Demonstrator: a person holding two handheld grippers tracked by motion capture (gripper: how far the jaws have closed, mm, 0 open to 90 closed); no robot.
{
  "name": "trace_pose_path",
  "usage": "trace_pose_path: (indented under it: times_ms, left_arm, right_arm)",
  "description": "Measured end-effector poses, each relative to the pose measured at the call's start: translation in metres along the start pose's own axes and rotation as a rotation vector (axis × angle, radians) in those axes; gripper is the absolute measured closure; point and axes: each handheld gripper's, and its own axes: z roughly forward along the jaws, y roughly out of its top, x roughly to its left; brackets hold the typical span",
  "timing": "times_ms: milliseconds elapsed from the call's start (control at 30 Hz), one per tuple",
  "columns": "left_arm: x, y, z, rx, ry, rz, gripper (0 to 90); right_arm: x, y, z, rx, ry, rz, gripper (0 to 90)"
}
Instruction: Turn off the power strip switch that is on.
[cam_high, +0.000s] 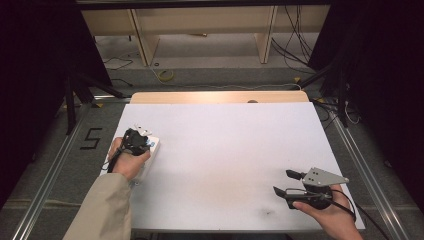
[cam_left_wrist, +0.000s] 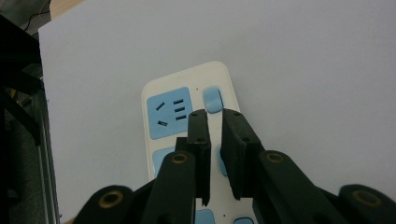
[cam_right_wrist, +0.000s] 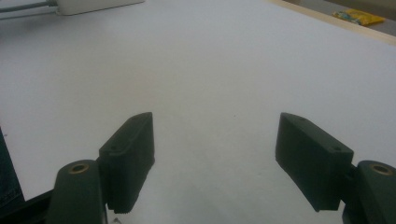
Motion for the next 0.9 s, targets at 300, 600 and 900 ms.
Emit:
trace_pose_path:
  times_ms: [300, 600, 900]
  left_arm:
    - [0.001, 0.001, -0.006, -0.032, -0.027, -0.017, 72.9]
    - [-0.001, 0.004, -0.012, -0.065, -0.045, -0.020, 64.9]
    - [-0.004, 0.007, -0.019, -0.107, -0.091, -0.048, 55.0]
  right_arm:
    - [0.000, 0.000, 0.000, -0.001, 0.001, -0.002, 29.1]
    - [-0.001, 0.000, -0.001, -0.001, 0.000, 0.000, 29.0]
    - [-0.001, 0.000, -0.001, -0.003, 0.001, 0.000, 28.9]
